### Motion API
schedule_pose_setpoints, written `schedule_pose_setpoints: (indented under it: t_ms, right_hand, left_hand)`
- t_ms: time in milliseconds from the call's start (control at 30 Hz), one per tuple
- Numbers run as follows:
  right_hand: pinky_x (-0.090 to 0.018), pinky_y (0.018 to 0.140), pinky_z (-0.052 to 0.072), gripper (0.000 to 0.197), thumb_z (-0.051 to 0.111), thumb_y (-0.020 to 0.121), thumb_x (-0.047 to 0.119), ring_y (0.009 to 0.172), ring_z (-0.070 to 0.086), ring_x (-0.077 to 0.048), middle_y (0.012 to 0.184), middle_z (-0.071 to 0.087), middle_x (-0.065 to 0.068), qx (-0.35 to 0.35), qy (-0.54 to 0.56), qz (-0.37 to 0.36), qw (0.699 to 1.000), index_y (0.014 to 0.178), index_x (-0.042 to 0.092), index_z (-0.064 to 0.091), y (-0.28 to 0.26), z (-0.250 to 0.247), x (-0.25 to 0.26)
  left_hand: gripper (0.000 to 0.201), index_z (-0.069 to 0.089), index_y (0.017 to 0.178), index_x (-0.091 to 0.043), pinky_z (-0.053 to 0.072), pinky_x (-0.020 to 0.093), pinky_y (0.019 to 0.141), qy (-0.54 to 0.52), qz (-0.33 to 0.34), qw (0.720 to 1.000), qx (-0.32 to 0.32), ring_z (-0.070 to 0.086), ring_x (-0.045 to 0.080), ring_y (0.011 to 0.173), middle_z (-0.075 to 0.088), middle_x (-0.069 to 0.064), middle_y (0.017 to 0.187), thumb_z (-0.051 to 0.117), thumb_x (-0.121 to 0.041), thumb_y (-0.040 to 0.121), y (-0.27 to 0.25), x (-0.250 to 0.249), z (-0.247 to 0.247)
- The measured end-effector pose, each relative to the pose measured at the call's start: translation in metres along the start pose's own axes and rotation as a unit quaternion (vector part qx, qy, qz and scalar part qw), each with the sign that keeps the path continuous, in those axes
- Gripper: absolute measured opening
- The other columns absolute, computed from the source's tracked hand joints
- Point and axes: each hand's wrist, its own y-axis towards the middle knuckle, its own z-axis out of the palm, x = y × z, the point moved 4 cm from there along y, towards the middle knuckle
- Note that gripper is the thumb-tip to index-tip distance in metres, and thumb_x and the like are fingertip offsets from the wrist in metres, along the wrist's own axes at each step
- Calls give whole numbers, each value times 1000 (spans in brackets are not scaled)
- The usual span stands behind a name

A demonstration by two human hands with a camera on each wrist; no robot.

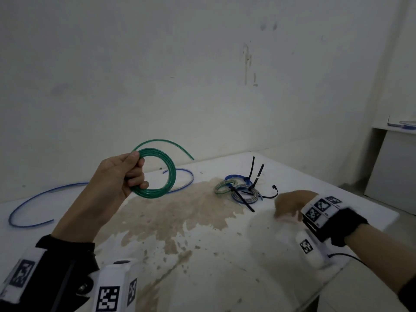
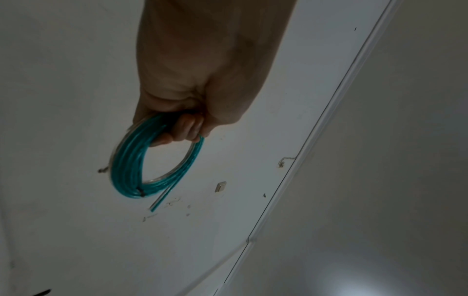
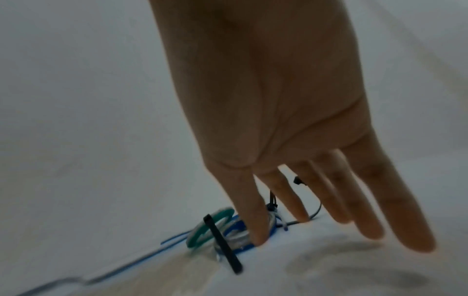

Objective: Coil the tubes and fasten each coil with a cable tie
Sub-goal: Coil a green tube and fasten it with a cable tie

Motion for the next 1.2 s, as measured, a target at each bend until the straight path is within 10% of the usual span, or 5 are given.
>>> schedule_pose_setpoints:
  t_ms: [133, 267, 567, 800, 1200]
  right_hand:
    - [-28, 92, 38, 60, 56, 90, 34, 123, 45, -25, 142, 41, -9, -93, 40, -27, 994, 141, 16, 30, 19, -20, 24]
    - [-38, 88, 51, 34, 50, 84, 47, 93, 62, -25, 102, 65, -7, -102, -24, -88, 991, 93, 17, 64, 78, -10, 57]
    - [-33, 61, 50, 10, 55, 83, -1, 83, 65, -33, 86, 62, -19, -242, 306, -19, 921, 73, 2, 54, 76, -78, 25]
    - [-41, 100, 43, 55, 66, 77, -1, 104, 48, -25, 124, 46, -6, -127, 271, -29, 954, 128, 13, 51, 119, -66, -19]
    - [-27, 50, 44, 14, 66, 81, -2, 50, 55, -20, 70, 64, -20, -284, 239, -16, 928, 73, -1, 54, 104, -110, -21]
  left_hand:
    - [30, 46, 73, -6, 42, 18, 45, 2, 0, 1000, 2, 29, 6, 40, 27, -8, 48, 36, -19, 98, 0, 0, 0]
    - [29, 46, 74, -6, 42, 18, 45, -1, 2, 1000, -6, 29, 6, 41, 26, -9, 48, 37, -20, 98, 2, -2, -6]
    - [30, 45, 73, -8, 41, 18, 44, -14, -2, 1000, -15, 29, 6, 40, 26, -9, 48, 35, -21, 98, 12, 2, -23]
    - [30, 58, 52, -21, 42, 17, 41, -50, -3, 999, 4, 30, 2, 34, 30, -13, 42, 50, -34, 78, 35, 12, -49]
    - [22, 59, 54, -24, 43, 16, 42, -57, -15, 998, 30, 32, 0, 32, 33, -15, 40, 64, -44, 63, 50, 24, -60]
